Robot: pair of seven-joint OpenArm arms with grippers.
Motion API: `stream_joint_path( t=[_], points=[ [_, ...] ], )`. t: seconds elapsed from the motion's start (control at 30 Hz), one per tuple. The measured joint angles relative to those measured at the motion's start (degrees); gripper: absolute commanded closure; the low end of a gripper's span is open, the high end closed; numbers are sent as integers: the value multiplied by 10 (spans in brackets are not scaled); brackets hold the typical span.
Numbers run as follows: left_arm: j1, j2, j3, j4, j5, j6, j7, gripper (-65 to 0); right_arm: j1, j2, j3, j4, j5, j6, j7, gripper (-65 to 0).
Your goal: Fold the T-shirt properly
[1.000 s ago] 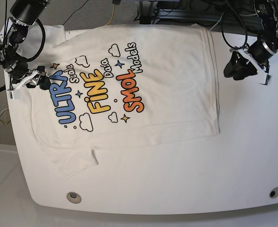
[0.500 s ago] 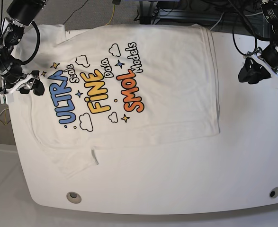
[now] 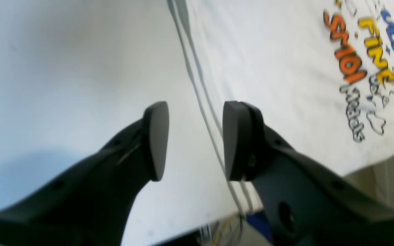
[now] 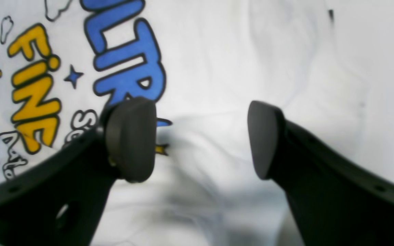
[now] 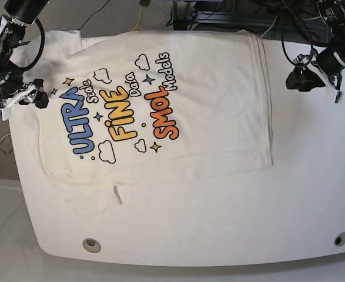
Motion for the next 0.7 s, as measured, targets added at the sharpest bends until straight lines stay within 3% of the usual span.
stream_joint_path(
  t=[0.2,0.47,0.7],
  points=[
    [-1,21,3,15,0,0,1,-235,-12,8,-2,0,7,-2,6,-418],
    [-1,18,61,60,-3,0,0,-227,-29,20,-1,0,3,-4,4,-418],
    [2,19,109,65,-2,0,2,-104,-28,20,-4,0,7,-2,6,-418]
  ],
)
